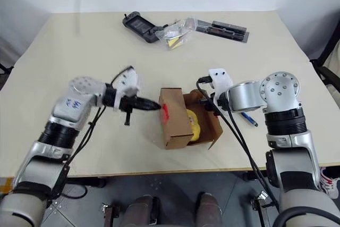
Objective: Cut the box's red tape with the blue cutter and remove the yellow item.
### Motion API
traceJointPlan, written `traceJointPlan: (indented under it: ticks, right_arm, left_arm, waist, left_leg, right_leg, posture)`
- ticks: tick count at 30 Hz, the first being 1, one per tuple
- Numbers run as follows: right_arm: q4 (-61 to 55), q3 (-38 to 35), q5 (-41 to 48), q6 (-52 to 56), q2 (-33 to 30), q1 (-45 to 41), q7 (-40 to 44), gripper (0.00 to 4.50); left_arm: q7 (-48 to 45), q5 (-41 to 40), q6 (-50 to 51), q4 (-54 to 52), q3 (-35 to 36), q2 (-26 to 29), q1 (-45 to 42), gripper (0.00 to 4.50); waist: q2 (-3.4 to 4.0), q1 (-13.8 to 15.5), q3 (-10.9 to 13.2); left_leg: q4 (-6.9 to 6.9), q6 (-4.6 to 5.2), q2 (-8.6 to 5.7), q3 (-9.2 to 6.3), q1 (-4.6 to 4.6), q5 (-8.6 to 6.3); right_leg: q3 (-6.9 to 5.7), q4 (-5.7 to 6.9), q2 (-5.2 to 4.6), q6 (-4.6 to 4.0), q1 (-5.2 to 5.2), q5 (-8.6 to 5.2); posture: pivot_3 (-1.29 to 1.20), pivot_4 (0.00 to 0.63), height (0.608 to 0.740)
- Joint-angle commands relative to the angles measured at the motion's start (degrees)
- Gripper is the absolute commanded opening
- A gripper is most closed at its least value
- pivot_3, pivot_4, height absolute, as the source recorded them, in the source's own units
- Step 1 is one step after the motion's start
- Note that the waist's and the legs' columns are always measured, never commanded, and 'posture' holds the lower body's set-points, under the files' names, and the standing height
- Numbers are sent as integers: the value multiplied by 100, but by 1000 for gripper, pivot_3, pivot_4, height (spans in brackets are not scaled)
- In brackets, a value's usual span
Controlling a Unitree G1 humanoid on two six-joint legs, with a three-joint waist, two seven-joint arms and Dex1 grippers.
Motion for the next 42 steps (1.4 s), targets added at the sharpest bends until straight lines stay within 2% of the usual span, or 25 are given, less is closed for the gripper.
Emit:
traceJointPlan:
  ticks: [1, 5, 9, 24, 30, 37, 42]
  right_arm:
    - [-213, -229, -94, 93, 14, -96, 103, 16]
    - [-242, -295, -298, 199, 48, -160, 250, 16]
    - [-258, -417, -573, 334, 128, -200, 407, 16]
    - [-388, -595, -1056, 428, 228, -219, 781, 16]
    - [-382, -548, -1000, 428, 182, -371, 813, 16]
    - [-286, -519, -1082, 428, 148, -509, 848, 16]
    - [-285, -481, -1063, 428, 168, -501, 855, 16]
  left_arm:
    - [-226, -453, 207, -236, 331, 44, -298, 0]
    - [-268, -77, -331, 205, 113, 20, -604, 0]
    - [-628, 227, -742, 424, -307, 11, -533, 0]
    - [-1145, 1233, -2322, 1696, -969, -18, -891, 0]
    - [-1315, 1666, -2786, 1596, -1264, 300, -719, 0]
    - [-1431, 1572, -2340, 776, -1276, 608, -275, 0]
    - [-1249, 1568, -2026, 383, -1190, 599, 13, 0]
  waist:
    - [0, -8, 0]
    - [0, -5, 0]
    - [0, -4, 0]
    - [1, -8, 0]
    - [13, -12, -8]
    - [25, 26, -15]
    - [19, 119, -12]
  left_leg:
    - [-1, 0, 0, 0, 1, 0]
    - [-4, 0, 0, 1, 4, 0]
    - [-2, 0, -1, 3, 4, 0]
    - [0, 0, -1, 5, 11, 0]
    - [1, 0, 0, 9, 26, 0]
    - [5, 0, -1, 14, 33, 0]
    - [12, 5, -5, 14, 23, 0]
  right_leg:
    - [1, 0, 0, 0, 0, 0]
    - [0, 1, 1, 0, 1, 0]
    - [1, 2, 0, 0, 1, 0]
    - [3, 5, 0, 0, 6, 0]
    - [11, 10, 0, 0, 15, 0]
    - [21, 17, 0, 0, 18, 0]
    - [25, 7, -1, 0, 19, 0]
  posture:
    - [0, 150, 740]
    - [0, 150, 740]
    - [0, 150, 740]
    - [0, 150, 740]
    - [0, 150, 740]
    - [0, 150, 740]
    - [0, 150, 740]
